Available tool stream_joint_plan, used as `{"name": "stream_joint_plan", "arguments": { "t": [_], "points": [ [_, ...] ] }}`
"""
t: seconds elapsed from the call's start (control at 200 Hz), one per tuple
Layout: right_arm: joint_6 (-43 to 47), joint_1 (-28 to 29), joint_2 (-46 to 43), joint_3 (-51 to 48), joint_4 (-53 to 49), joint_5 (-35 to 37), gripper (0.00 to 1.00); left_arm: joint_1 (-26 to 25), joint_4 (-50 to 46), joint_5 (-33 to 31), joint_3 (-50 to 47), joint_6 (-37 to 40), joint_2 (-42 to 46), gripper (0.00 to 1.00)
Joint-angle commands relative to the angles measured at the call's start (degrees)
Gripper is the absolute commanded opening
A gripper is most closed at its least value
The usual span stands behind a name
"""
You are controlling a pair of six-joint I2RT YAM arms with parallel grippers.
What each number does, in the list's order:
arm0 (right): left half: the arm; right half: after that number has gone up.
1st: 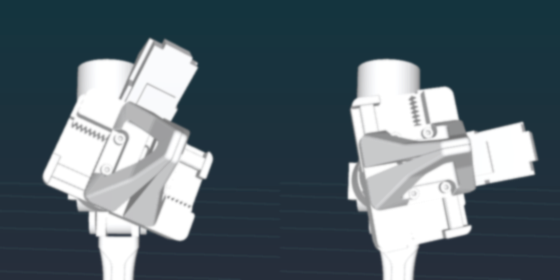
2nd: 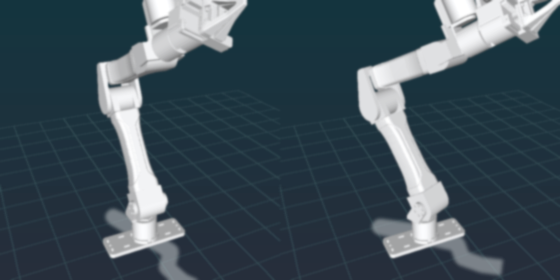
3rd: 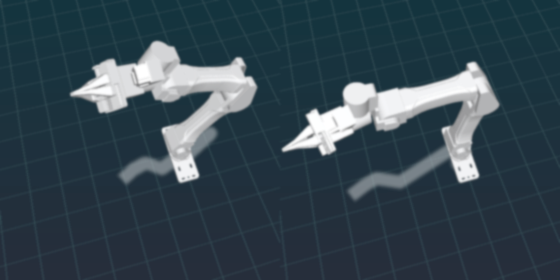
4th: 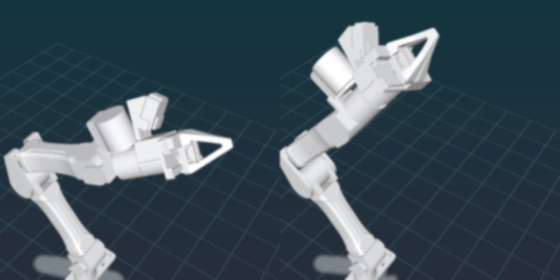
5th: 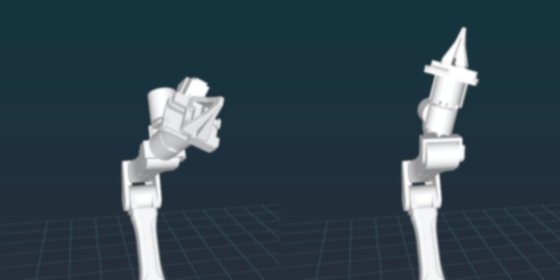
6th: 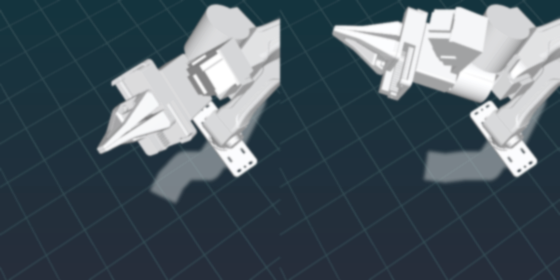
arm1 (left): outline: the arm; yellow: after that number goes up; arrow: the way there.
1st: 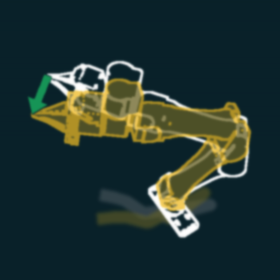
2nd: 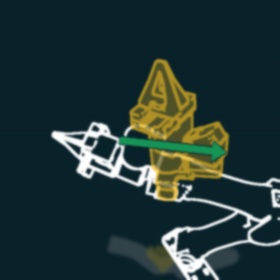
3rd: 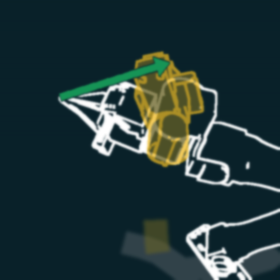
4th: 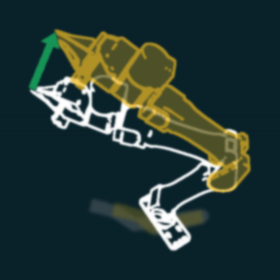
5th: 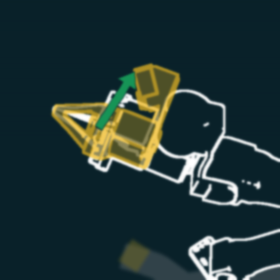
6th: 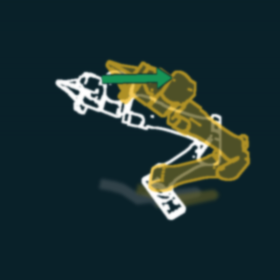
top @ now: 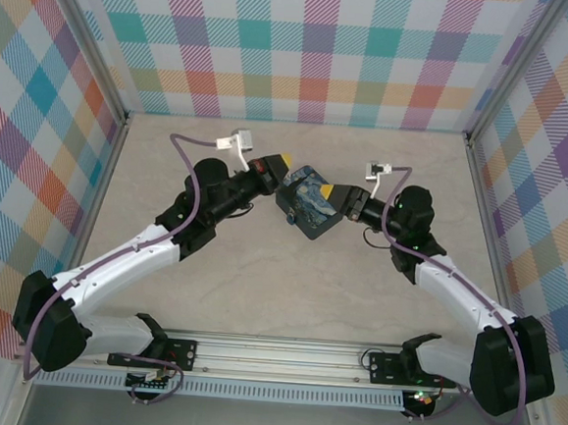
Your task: Unlock a padlock with a key
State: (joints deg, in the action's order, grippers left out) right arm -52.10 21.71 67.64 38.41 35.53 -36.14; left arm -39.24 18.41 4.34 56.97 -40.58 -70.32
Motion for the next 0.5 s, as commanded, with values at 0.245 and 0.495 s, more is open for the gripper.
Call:
{"name": "stream_joint_plan", "arguments": {
  "t": [0.245, 0.495],
  "points": [
    [-7.8, 3.2, 7.3, 6.0, 27.2, -5.0, 0.58, 0.1, 3.3, 7.9, 5.6, 10.6, -2.2, 0.0],
    [-7.8, 7.1, 10.8, 8.6, 27.8, -3.6, 0.57, 0.0, 4.5, 7.7, 6.0, 8.2, -3.3, 0.0]
  ]
}}
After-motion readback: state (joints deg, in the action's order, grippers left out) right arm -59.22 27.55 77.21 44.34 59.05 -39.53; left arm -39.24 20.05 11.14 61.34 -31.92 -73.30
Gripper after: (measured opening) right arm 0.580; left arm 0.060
